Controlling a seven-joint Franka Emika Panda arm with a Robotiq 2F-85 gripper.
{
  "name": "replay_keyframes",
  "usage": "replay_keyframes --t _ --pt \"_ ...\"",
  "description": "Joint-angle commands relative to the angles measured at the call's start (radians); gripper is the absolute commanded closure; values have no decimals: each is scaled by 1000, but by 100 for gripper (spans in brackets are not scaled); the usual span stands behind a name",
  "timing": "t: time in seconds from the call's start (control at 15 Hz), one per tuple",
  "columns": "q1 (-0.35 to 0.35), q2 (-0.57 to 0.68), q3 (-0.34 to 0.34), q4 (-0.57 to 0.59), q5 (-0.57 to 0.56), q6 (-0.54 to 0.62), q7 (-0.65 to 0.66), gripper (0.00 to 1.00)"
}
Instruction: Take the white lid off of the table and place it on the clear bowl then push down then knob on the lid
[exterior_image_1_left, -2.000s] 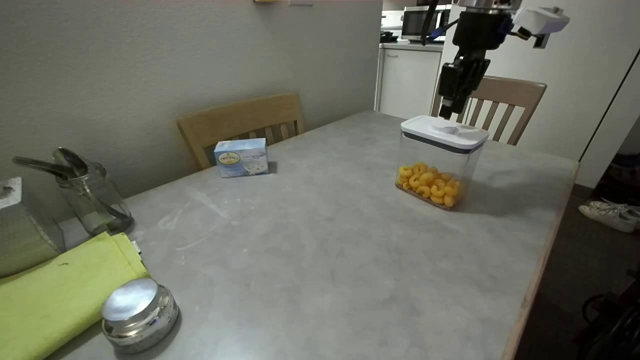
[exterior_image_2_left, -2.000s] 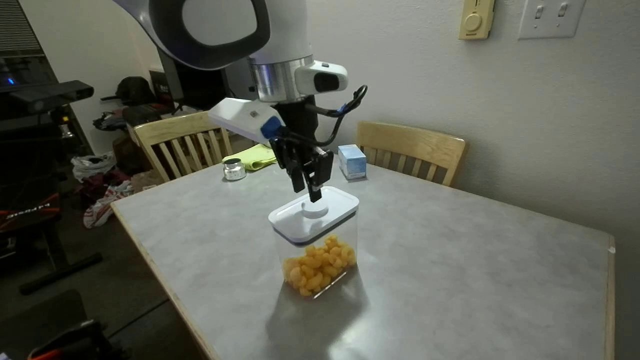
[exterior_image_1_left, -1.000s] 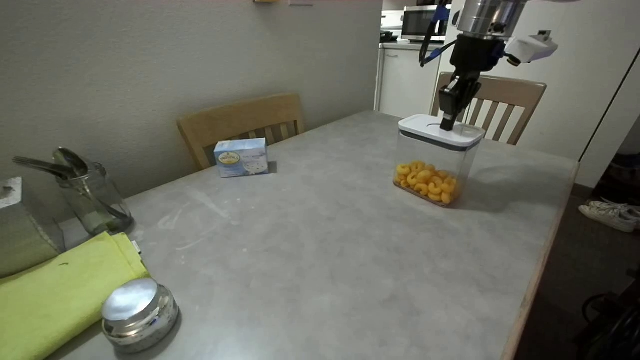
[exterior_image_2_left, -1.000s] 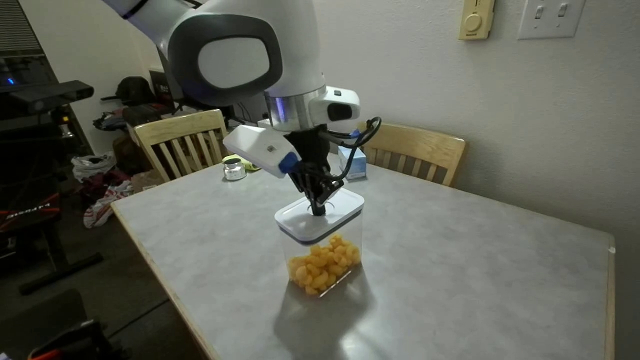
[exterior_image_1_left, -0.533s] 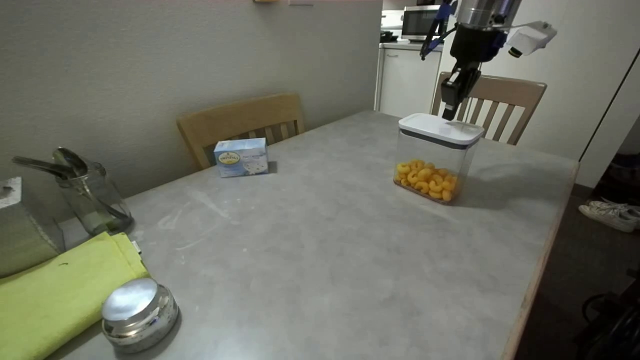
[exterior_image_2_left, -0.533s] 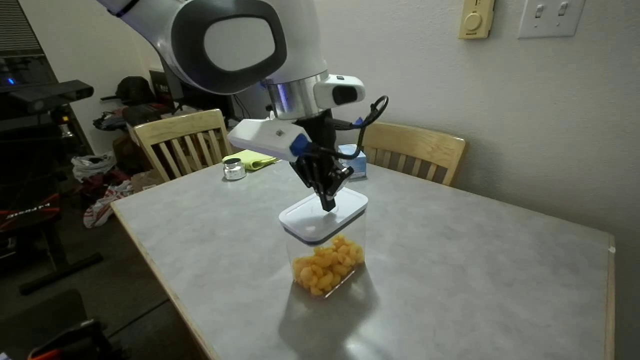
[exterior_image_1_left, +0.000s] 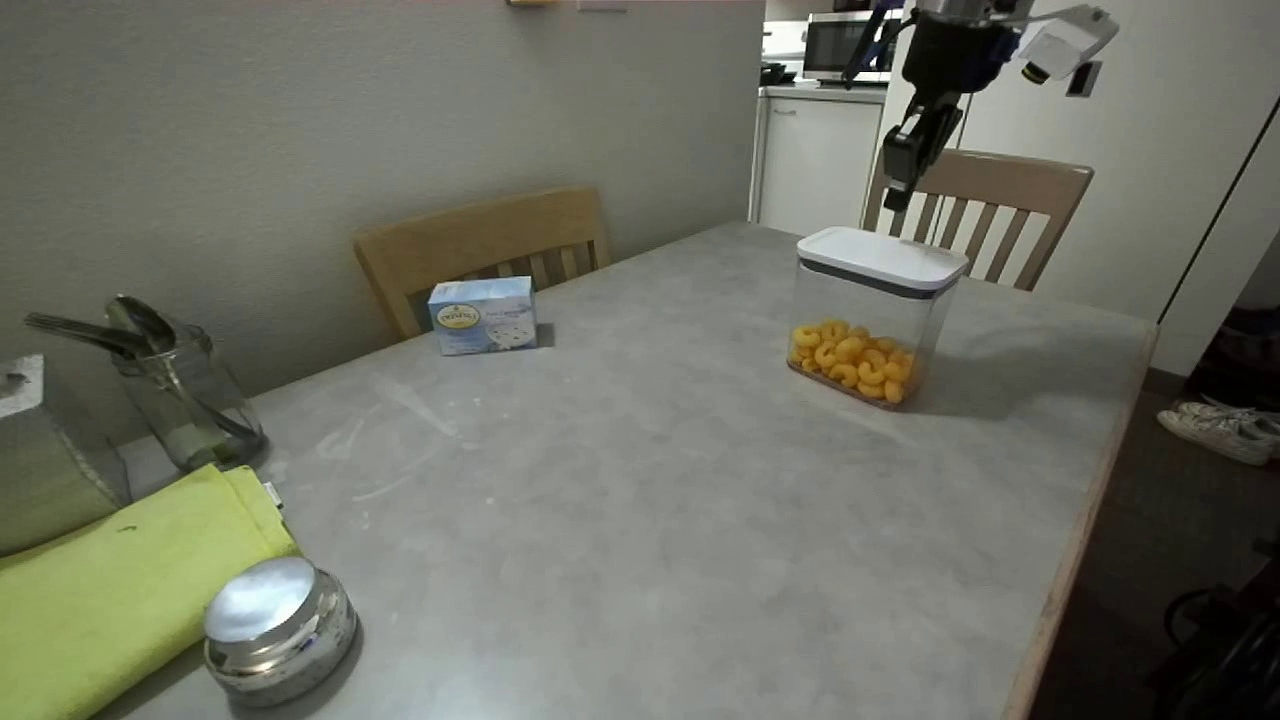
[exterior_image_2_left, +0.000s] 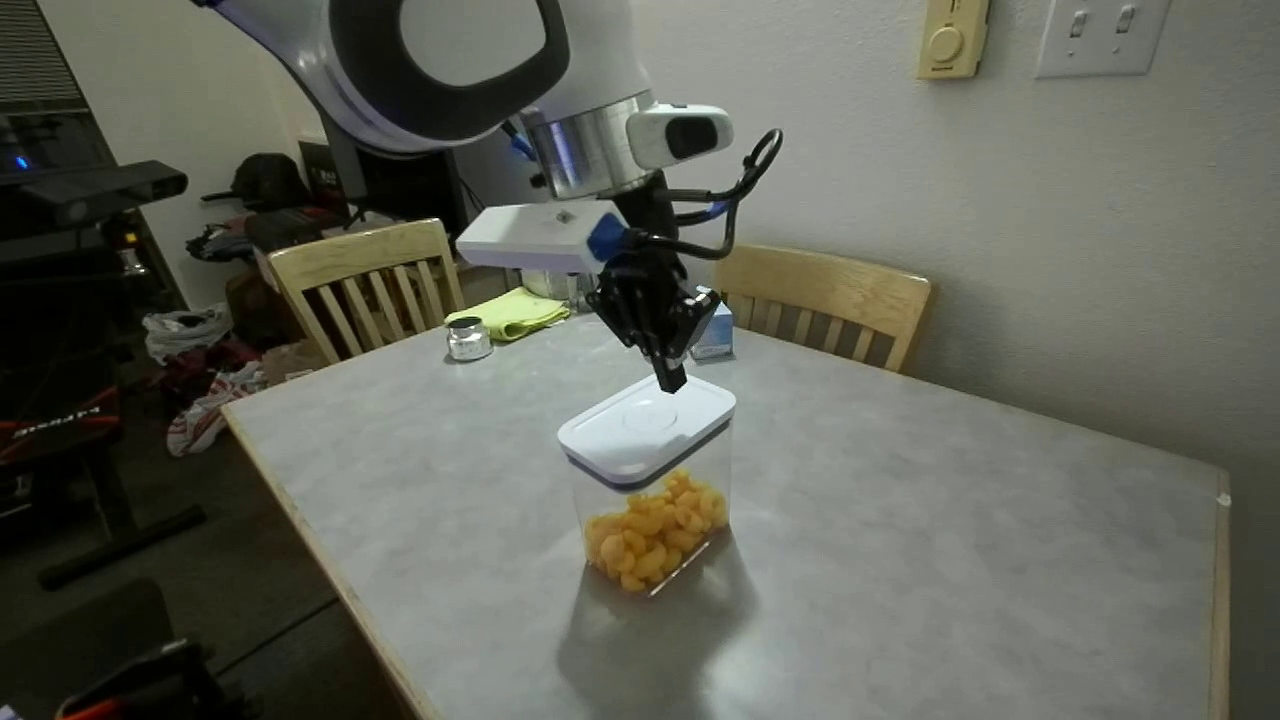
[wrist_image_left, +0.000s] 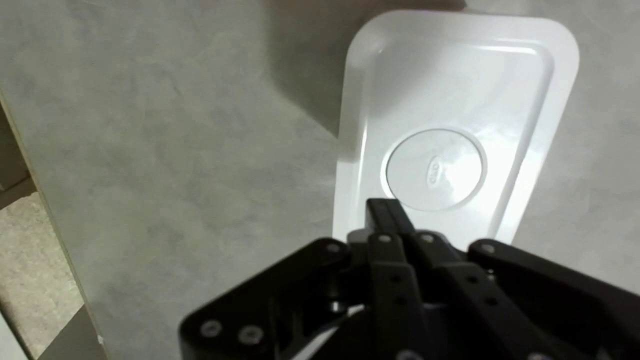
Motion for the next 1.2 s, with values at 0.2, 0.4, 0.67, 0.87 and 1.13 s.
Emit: replay_keyframes --t 0.2,0.4,0.67,0.87,1.13 --pt "-1 -16 5 -15 31 3 -35 67" --pt "-3 -19 8 -20 42 7 -48 45" --pt "-5 -21 9 -26 61 11 -73 17" --pt "-6 -22 11 -30 78 11 -97 1" --pt "-6 -23 12 -36 95 14 -119 0"
